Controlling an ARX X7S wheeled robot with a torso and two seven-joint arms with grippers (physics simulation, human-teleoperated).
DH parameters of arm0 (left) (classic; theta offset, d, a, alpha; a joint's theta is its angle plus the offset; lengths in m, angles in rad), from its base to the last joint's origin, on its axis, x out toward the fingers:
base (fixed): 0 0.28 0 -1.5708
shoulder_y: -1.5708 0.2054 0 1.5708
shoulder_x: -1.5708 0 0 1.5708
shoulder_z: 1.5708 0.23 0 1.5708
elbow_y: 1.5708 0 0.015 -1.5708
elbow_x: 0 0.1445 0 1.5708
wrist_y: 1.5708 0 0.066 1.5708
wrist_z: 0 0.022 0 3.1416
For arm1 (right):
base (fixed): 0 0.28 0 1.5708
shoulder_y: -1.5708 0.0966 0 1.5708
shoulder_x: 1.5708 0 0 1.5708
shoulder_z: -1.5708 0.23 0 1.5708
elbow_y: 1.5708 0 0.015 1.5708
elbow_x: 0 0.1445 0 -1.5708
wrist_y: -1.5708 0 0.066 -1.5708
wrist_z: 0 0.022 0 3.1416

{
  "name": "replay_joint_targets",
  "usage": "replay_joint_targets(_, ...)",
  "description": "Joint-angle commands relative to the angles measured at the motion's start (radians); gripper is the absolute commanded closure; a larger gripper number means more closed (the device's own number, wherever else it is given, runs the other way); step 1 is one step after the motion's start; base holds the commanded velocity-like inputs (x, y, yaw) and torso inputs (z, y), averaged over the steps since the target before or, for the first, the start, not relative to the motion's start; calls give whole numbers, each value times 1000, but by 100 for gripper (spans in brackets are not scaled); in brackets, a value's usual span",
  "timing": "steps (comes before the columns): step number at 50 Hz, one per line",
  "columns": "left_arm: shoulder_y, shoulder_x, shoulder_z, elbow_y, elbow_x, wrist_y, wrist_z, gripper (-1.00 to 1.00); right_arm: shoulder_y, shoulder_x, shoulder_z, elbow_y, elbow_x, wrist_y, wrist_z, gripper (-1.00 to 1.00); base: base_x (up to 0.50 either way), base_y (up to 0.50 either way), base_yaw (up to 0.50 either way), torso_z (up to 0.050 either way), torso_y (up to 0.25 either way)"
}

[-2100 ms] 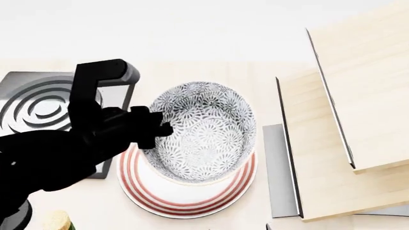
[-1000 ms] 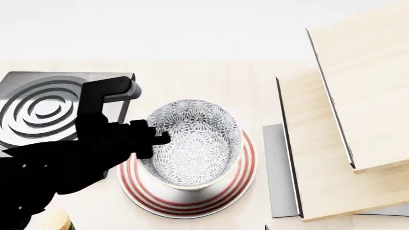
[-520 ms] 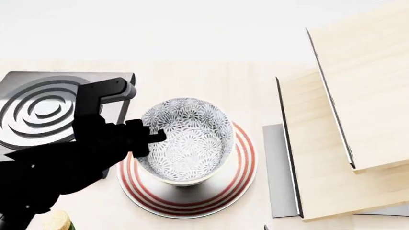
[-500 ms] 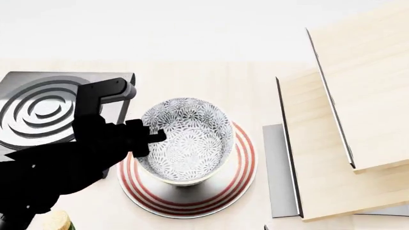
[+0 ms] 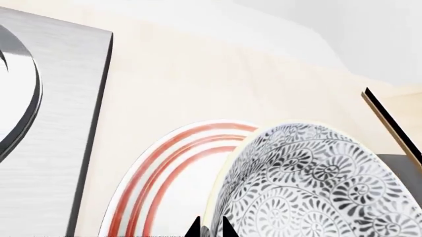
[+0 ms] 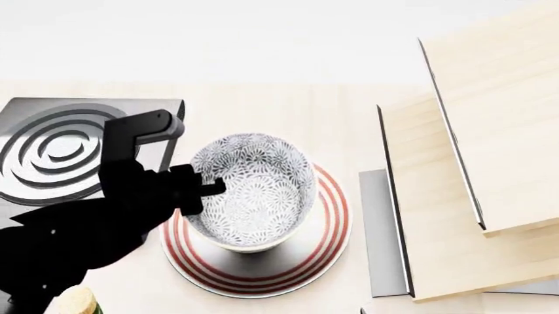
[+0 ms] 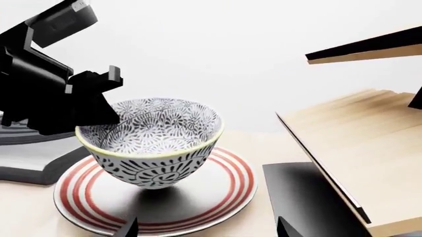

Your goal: Pick up the akita bowl and put it on the plate.

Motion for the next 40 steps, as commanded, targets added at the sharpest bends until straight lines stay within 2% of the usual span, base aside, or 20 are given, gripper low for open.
replay_joint_targets(1, 2, 0, 1, 21, -7, 5, -5, 100, 0, 2, -4, -2, 0, 1, 3, -100, 0, 0, 0, 0, 0)
replay_joint_targets(21, -2, 9, 20, -20, 3, 29, 11, 100, 6, 1, -9, 11, 3, -2, 5, -100, 0, 0, 0, 0, 1)
replay_joint_targets(36, -68, 73, 33, -232, 24, 119, 74, 100, 6, 3, -14, 14, 4, -6, 5, -100, 0, 0, 0, 0, 0)
replay_joint_targets(40, -92, 84, 84, -301, -26, 153, 91, 100, 9, 2, -16, 22, 3, -10, 5, -100, 0, 0, -1, 0, 0)
